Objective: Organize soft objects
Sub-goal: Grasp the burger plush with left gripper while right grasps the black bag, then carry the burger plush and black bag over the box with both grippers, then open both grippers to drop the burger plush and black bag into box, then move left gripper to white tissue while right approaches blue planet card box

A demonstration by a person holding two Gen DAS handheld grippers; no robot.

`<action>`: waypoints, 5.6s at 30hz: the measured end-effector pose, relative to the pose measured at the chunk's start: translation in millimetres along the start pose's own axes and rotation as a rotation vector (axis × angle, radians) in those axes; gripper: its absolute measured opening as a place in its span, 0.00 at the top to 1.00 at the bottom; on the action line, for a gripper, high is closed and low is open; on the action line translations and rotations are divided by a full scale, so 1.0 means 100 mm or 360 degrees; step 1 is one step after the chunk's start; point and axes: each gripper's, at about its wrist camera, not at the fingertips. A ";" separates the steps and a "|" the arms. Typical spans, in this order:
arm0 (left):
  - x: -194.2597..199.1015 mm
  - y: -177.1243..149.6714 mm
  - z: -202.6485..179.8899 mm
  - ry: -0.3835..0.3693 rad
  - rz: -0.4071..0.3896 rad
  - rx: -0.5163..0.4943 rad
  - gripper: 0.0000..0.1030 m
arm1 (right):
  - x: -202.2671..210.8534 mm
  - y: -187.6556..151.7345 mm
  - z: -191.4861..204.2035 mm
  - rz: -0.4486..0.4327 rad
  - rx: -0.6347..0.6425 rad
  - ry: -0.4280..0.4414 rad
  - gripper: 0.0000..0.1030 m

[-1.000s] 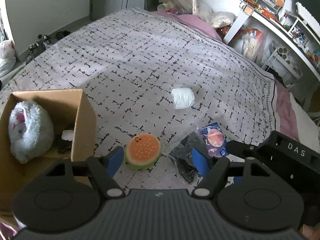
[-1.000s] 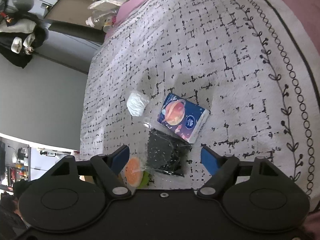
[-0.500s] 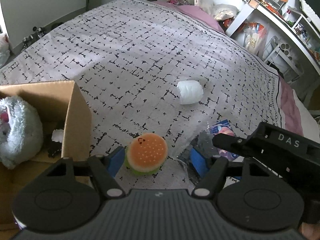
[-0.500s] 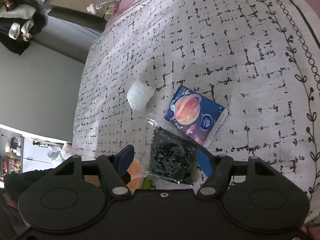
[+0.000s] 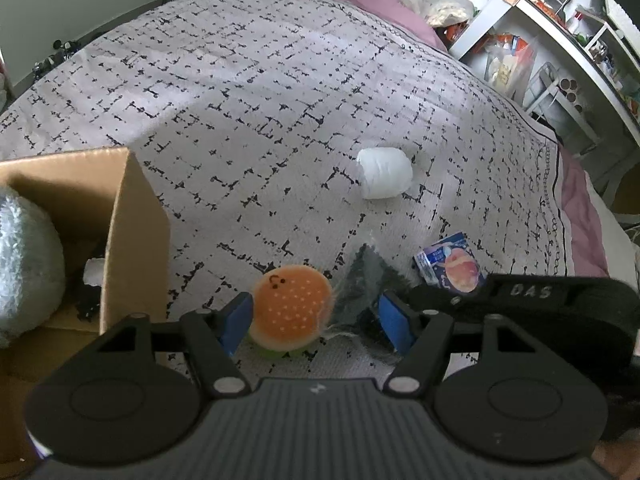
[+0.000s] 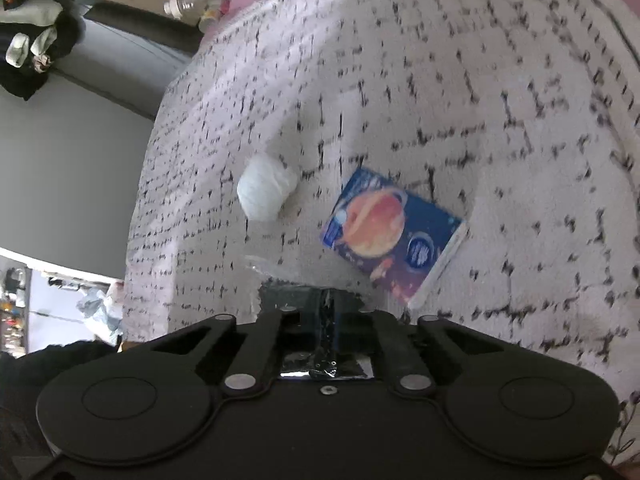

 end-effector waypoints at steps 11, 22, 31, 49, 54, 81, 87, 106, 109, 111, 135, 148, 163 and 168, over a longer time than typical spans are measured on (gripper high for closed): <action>-0.16 -0.01 0.00 0.0082 0.0007 -0.0036 0.32 | 0.18 0.05 -0.08 -0.0147 0.0010 -0.0021 0.96; -0.11 0.00 -0.08 0.0094 -0.0036 -0.0121 0.71 | 0.33 0.03 0.01 -0.0232 0.0100 0.0076 0.99; 0.11 -0.02 -0.18 0.0035 -0.0084 -0.0156 0.90 | 0.55 -0.04 0.01 -0.0312 0.0129 0.0134 0.99; 1.03 -0.01 -0.16 -0.0047 -0.0346 -0.0150 0.95 | 1.01 -0.25 0.33 -0.0451 0.0336 0.0326 0.99; 1.30 -0.04 -0.06 -0.0050 -0.0396 -0.0131 0.95 | 1.11 -0.38 0.53 -0.0473 0.0437 0.0381 0.99; 1.96 -0.29 1.07 0.0025 -0.0456 0.0124 0.94 | 1.18 -1.08 1.42 -0.0389 0.0836 0.0501 1.00; 1.90 -0.33 1.36 0.0036 -0.0350 0.0271 0.91 | 1.04 -1.22 1.57 -0.0299 0.0892 0.0521 1.00; 1.92 -0.24 1.34 0.0078 -0.0303 0.0280 0.52 | 1.01 -1.01 1.39 -0.0284 0.0823 0.0369 0.53; 1.91 -0.21 1.25 0.0073 -0.0312 0.0265 0.45 | 1.02 -0.90 1.30 -0.0293 0.0790 0.0328 0.43; 1.88 -0.19 1.18 0.0075 -0.0308 0.0255 0.42 | 1.03 -0.84 1.24 -0.0309 0.0774 0.0303 0.39; 1.38 0.16 0.29 0.0063 -0.0281 0.0137 0.33 | 1.03 -0.25 0.58 -0.0462 0.0915 -0.0099 0.07; 0.87 0.42 -0.08 0.0051 -0.0201 0.0121 0.33 | 0.67 0.03 0.23 -0.0355 0.0870 -0.0268 0.07; 0.05 0.77 -0.24 0.0014 -0.0045 0.0129 0.33 | 0.09 0.16 0.22 -0.0237 0.0957 -0.0494 0.07; -0.25 0.86 -0.29 0.0000 0.0009 0.0125 0.33 | -0.08 0.21 0.21 -0.0238 0.0955 -0.0594 0.08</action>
Point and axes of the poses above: each gripper's, at about its wrist camera, not at the fingertips, and x roughly against the way its jaws point, z to its left, y to its top, and after that the axes turned 8 degrees about -y, right-handed
